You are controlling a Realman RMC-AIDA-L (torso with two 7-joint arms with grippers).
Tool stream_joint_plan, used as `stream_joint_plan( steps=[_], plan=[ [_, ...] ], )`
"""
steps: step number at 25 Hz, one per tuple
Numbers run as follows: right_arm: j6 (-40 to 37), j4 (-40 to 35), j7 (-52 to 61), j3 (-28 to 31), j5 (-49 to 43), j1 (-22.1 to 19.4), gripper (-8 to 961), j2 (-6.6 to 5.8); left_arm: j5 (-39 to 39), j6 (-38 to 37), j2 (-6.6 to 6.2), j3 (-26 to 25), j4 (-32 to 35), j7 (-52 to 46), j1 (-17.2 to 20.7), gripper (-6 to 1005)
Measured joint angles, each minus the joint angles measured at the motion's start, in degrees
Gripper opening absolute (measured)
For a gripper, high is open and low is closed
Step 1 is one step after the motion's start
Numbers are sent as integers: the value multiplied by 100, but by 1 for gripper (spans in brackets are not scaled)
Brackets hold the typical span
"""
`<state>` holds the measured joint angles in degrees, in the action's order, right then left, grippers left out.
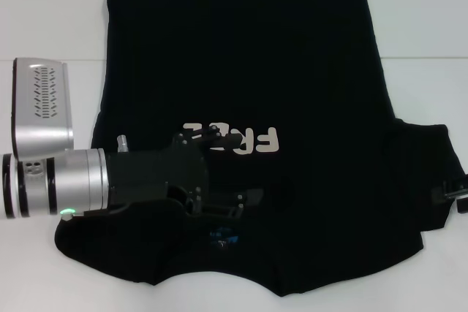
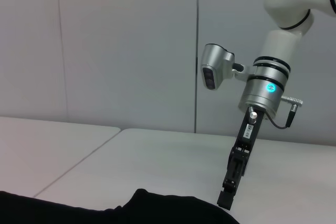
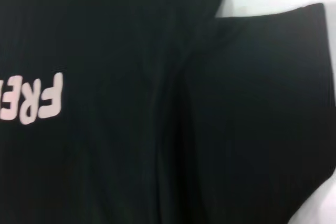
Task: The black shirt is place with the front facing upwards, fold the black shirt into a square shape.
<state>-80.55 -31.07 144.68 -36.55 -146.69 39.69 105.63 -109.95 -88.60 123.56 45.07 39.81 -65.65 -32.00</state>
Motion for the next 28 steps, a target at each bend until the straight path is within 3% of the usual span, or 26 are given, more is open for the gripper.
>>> stream_joint_plan(
  steps=[2, 18, 26, 28],
  plan=[
    [51, 1, 47, -77, 0, 19, 855, 11, 0, 24, -6, -4, 0, 0, -8, 951],
    [265, -55, 312, -397, 1, 109, 162, 52, 21, 64, -26, -61, 0, -8, -17, 951],
    [391, -70, 289, -389, 1, 98, -1, 100, 41, 63, -32, -69, 1, -9, -17, 950],
    [366, -81, 270, -380, 1, 89, -1, 101, 43, 63, -36, -69, 1, -8, -17, 950]
  ],
)
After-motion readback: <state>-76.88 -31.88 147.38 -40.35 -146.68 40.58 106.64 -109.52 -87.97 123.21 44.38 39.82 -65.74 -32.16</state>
